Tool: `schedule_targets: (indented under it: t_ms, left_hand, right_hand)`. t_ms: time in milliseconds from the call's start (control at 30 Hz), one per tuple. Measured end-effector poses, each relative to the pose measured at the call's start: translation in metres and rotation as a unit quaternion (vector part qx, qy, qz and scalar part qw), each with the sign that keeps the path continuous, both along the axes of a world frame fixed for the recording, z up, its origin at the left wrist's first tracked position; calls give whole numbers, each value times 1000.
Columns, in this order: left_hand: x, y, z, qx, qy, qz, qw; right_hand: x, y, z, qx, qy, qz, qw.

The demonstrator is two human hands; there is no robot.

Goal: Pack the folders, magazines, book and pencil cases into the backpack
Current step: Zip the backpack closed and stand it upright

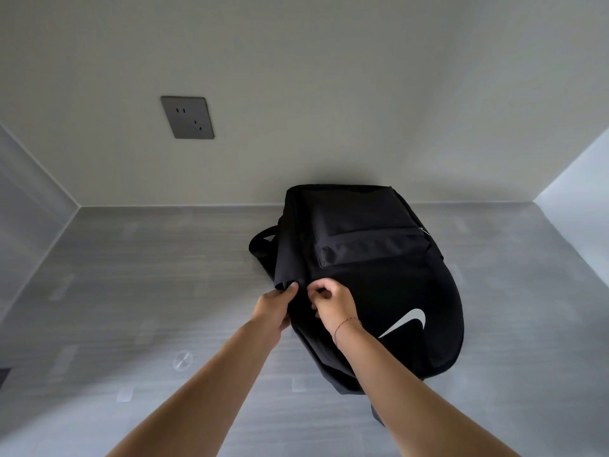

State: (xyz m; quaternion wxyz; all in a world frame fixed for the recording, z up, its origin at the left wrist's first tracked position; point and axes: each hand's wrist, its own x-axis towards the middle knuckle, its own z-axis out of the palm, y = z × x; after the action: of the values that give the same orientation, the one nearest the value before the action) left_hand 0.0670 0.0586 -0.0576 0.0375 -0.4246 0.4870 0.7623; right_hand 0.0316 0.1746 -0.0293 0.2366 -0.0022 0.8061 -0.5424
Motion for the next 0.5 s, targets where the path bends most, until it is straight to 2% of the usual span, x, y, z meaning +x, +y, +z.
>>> schedule_targets:
  t_ms: [133, 267, 400, 500]
  left_hand:
    - [-1, 9, 6, 54, 23, 9, 998]
    - [-3, 14, 7, 53, 20, 18, 998]
    - [-1, 14, 6, 37, 19, 19, 999]
    - [0, 12, 5, 13, 18, 8, 1000]
  right_hand:
    - [1, 7, 4, -48, -13, 30, 998]
    - [0, 6, 6, -78, -26, 30, 996]
    - [-2, 3, 5, -30, -28, 18, 999]
    - [-2, 2, 9, -30, -47, 16, 998]
